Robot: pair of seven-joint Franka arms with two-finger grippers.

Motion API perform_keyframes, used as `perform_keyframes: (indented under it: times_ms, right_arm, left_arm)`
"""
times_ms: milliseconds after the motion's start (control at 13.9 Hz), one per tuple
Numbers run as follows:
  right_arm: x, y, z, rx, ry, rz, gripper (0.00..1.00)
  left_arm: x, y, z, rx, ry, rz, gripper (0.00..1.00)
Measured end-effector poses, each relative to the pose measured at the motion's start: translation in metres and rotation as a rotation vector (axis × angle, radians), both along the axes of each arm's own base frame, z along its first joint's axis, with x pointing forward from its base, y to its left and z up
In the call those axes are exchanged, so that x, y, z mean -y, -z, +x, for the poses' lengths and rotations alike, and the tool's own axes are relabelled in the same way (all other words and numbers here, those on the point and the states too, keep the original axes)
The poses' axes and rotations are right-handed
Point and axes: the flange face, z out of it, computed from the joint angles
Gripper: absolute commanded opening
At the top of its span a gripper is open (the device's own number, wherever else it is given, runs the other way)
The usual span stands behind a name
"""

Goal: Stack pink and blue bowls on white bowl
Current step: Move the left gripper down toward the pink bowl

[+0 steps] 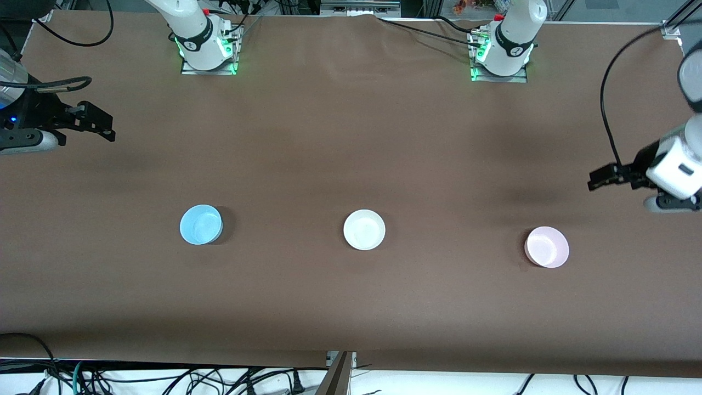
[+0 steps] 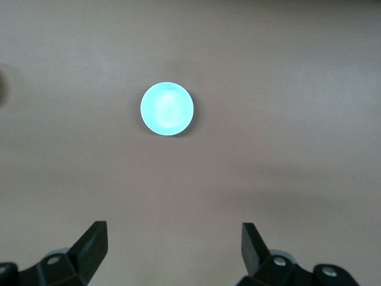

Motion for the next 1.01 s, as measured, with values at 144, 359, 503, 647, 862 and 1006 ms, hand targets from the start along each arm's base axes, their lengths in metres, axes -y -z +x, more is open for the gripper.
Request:
perform_keyframes:
  times_ms: [144, 359, 503, 647, 862, 1006]
  right_arm:
    - [0.000, 0.000, 0.000, 0.001, 0.000, 0.001, 1.00]
    - [0.000, 0.000, 0.000, 0.001, 0.001, 0.001, 0.99]
    - [0.000, -0.001, 0.000, 0.002, 0.001, 0.001, 1.00]
    - [0.000, -0.001, 0.000, 0.002, 0.002, 0.002, 0.99]
    - [0.001, -0.001, 0.000, 0.002, 0.002, 0.002, 1.00]
    - [0.001, -0.001, 0.000, 0.002, 0.002, 0.002, 1.00]
  left_arm:
    - [-0.018, 0.036, 0.014, -0.001, -0.004, 0.000, 1.00]
    - [-0.037, 0.086, 0.028, -0.001, 0.013, -0.001, 1.00]
    - [-0.045, 0.118, 0.035, -0.004, 0.024, -0.002, 1.00]
    - [-0.046, 0.146, 0.040, -0.005, 0.026, -0.002, 1.00]
    - [-0.045, 0.180, 0.046, 0.001, 0.029, -0.002, 1.00]
    - [-0.045, 0.199, 0.047, 0.012, 0.029, 0.000, 1.00]
